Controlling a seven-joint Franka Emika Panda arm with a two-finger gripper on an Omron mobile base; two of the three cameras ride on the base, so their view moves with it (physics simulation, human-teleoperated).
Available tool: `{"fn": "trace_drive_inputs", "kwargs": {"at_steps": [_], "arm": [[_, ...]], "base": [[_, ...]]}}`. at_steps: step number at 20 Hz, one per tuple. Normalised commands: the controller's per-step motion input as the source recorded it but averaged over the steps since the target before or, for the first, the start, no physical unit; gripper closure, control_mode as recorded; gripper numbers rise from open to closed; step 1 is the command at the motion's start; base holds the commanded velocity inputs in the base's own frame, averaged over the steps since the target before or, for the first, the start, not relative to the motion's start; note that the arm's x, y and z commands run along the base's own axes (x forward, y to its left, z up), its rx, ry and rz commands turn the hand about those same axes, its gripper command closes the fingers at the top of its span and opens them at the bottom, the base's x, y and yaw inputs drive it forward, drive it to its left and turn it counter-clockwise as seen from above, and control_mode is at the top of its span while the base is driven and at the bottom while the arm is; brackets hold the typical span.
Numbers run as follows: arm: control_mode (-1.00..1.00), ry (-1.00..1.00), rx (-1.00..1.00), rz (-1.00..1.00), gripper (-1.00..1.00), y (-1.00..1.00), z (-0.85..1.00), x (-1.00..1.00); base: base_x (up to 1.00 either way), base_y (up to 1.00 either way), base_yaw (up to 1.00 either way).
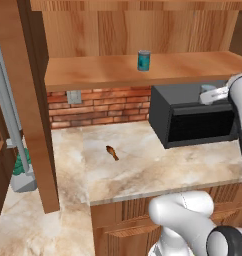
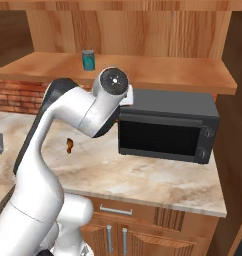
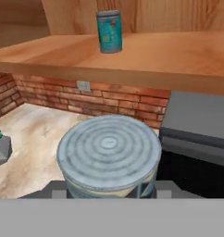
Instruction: Restock the canned food cabinet by taking the new fresh canned food from the counter and placing it in the cabinet. Then, take the old canned food from the cabinet and place it on the counter.
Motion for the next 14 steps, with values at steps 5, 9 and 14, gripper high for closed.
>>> {"fn": "trace_drive_inputs", "kwargs": {"at_steps": [5,9,14], "arm": [[-1.00,0.23,-0.02,0.15,1.00,0.70,-1.00,-0.49],[-1.00,0.11,-0.02,0.02,1.00,0.62,-1.00,0.41],[-1.00,0.00,-0.04,0.00,1.00,0.35,-0.97,0.79]], "base": [[0.00,0.00,0.00],[0.00,0.00,0.00],[0.00,0.00,0.00]]}}
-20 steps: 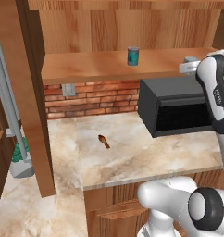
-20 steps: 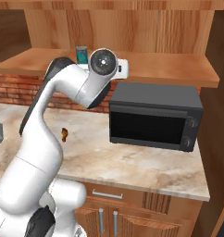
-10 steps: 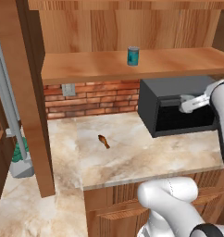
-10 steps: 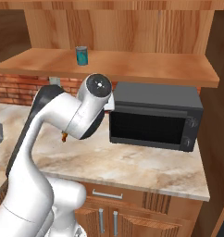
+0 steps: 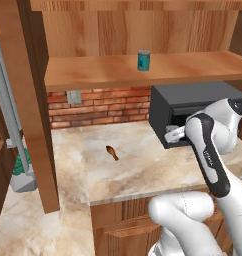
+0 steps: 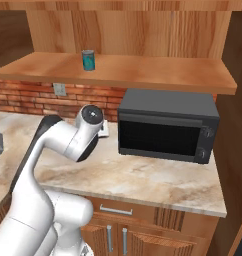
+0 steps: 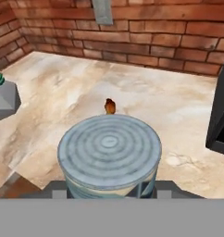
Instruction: Restock the canned food cabinet by taking the new fresh canned food from the counter and placing it in the cabinet. Then, take the old canned food from the cabinet and place it on the counter.
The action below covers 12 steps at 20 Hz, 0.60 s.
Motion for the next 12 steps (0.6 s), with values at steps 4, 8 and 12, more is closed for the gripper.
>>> {"fn": "trace_drive_inputs", "kwargs": {"at_steps": [4,8,12], "arm": [[-1.00,0.00,-0.03,0.00,1.00,0.01,-0.70,0.68],[-1.00,0.04,-0.05,0.00,1.00,0.02,-0.72,0.50],[-1.00,0.09,-0.05,-0.04,1.00,0.09,-0.70,0.46]], "base": [[0.00,0.00,0.00],[0.00,0.00,0.00],[0.00,0.00,0.00]]}}
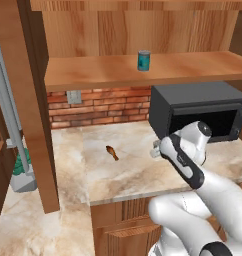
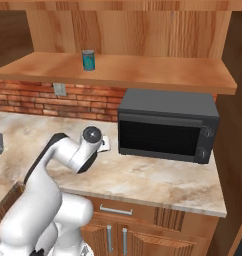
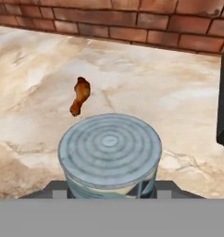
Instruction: Restock the canned food cabinet by taking the new fresh canned food from the counter and placing it in the cabinet. Then, take the old canned food from the cabinet and place it on the counter.
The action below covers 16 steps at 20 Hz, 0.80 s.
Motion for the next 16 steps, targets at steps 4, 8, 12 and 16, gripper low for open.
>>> {"fn": "trace_drive_inputs", "kwargs": {"at_steps": [4,8,12,16], "arm": [[-1.00,0.18,-0.03,-0.06,1.00,0.24,-0.66,0.58],[-1.00,0.17,-0.03,-0.07,1.00,0.32,-0.62,0.59],[-1.00,0.06,-0.04,-0.06,-1.00,0.18,-0.73,0.39],[-1.00,0.00,-0.02,-0.05,-1.00,0.00,-0.53,-0.04]], "base": [[0.00,0.00,0.00],[0.00,0.00,0.00],[0.00,0.00,0.00],[0.00,0.00,0.00]]}}
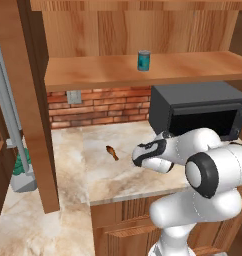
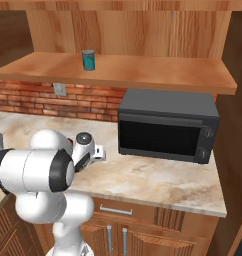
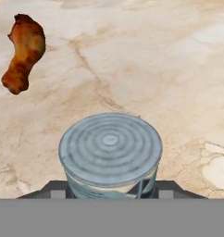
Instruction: Restock the canned food cabinet by taking the new fresh canned food from the counter and placing it in the cabinet. Then, take the old canned food from the cabinet and place it on the counter.
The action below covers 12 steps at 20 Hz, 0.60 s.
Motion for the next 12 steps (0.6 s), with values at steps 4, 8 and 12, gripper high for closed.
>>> {"fn": "trace_drive_inputs", "kwargs": {"at_steps": [4,8,12], "arm": [[-1.00,-0.05,0.00,-0.05,-1.00,0.00,-0.02,-0.03],[-1.00,-0.06,0.00,-0.07,-1.00,0.00,0.24,0.00],[-1.00,-0.07,0.00,-0.10,-1.00,0.02,0.84,-0.01]], "base": [[0.00,0.00,0.00],[0.00,0.00,0.00],[0.00,0.00,0.00]]}}
